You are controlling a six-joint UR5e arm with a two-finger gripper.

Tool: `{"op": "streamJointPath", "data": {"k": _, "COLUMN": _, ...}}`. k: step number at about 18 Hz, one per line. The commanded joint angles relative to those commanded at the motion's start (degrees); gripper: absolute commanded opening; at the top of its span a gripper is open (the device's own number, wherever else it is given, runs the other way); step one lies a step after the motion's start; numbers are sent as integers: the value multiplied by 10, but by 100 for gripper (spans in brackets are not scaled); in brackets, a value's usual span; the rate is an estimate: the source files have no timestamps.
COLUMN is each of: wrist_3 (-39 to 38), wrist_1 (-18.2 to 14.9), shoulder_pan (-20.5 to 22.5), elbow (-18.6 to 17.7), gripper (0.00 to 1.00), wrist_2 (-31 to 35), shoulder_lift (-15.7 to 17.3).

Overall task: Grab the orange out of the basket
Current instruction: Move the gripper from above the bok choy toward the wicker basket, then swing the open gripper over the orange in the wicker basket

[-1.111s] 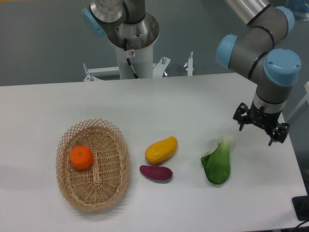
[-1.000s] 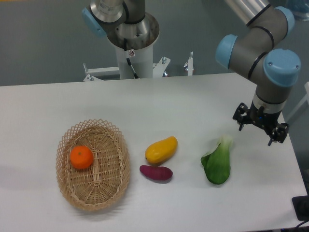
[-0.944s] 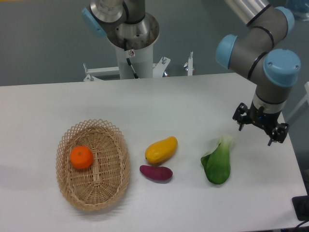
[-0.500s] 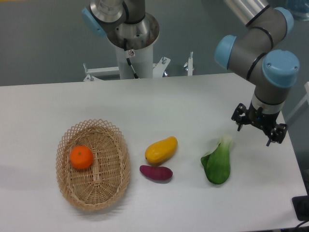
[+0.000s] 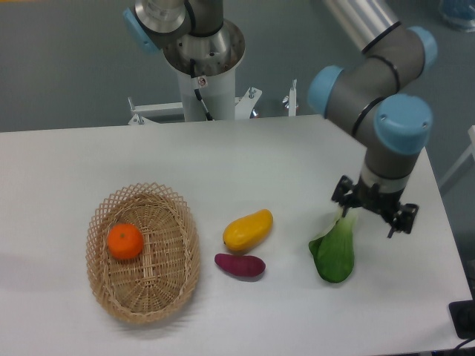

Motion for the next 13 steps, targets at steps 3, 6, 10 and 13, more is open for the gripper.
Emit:
{"op": "streamJointPath", "data": {"k": 3, "wrist_3": -66, "wrist_1": 22, "shoulder_pan": -26, "elbow": 1, "gripper": 100, "wrist_2": -1, "shoulder_lift": -4}}
{"op": "streamJointPath", "data": {"k": 6, "wrist_3": -113, "wrist_1": 31, "shoulder_pan": -50, "elbow": 1, "gripper": 100, "wrist_2": -2, "shoulder_lift": -3}}
{"op": "streamJointPath", "data": {"k": 10, "wrist_3": -161, "wrist_1": 40, "shoulder_pan": -79, "elbow": 2, "gripper": 100, "wrist_2": -1, "shoulder_lift": 5}}
{"op": "streamJointPath", "data": {"k": 13, "wrist_3": -188, "wrist_1": 46, "shoulder_pan": -95, "elbow": -4, "gripper": 100, "wrist_2": -4, "shoulder_lift": 18}}
